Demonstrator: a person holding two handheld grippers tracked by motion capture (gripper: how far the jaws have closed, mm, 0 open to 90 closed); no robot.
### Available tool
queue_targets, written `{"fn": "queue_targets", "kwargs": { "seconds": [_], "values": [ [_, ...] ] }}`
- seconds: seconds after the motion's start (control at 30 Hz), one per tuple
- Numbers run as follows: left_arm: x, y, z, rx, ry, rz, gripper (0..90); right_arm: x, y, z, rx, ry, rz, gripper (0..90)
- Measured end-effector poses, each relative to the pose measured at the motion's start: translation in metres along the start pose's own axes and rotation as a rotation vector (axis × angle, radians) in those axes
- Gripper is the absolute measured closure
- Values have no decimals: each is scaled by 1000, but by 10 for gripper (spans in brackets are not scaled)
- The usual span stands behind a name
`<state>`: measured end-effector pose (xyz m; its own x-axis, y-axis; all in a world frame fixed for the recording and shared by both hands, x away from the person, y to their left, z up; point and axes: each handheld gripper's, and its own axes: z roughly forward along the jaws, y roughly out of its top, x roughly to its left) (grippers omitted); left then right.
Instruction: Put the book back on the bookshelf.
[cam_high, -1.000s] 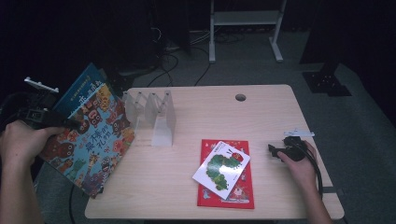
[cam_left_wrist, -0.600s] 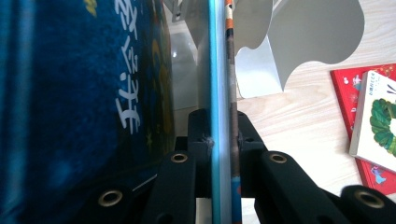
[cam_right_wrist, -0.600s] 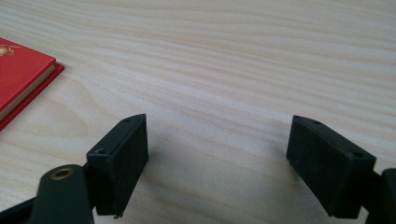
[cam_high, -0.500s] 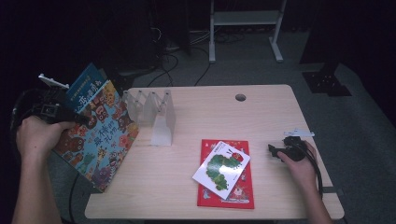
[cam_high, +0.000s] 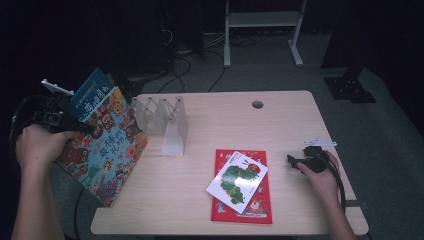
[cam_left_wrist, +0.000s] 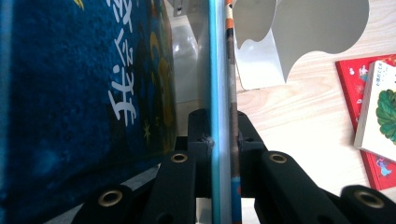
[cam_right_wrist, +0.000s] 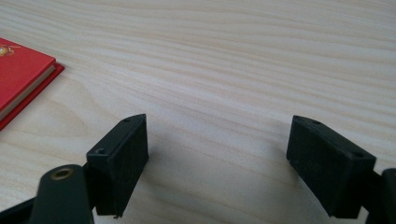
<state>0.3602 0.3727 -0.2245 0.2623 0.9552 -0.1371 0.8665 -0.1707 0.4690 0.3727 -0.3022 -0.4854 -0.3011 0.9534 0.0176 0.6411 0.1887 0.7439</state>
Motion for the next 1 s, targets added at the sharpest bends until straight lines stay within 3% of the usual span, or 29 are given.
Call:
{"fn": "queue_targets", "kwargs": {
  "seconds": [0.13,0.4,0.7,1.0],
  "values": [
    [0,0,-2,7,14,4,807,0,0,0,0,0,0,196],
    [3,4,6,-34,42,-27,807,0,0,0,0,0,0,196],
    [-1,16,20,-66,42,-45,807,0,0,0,0,0,1,195],
    [-1,31,30,-84,75,-63,806,0,0,0,0,0,0,196]
  ]
}}
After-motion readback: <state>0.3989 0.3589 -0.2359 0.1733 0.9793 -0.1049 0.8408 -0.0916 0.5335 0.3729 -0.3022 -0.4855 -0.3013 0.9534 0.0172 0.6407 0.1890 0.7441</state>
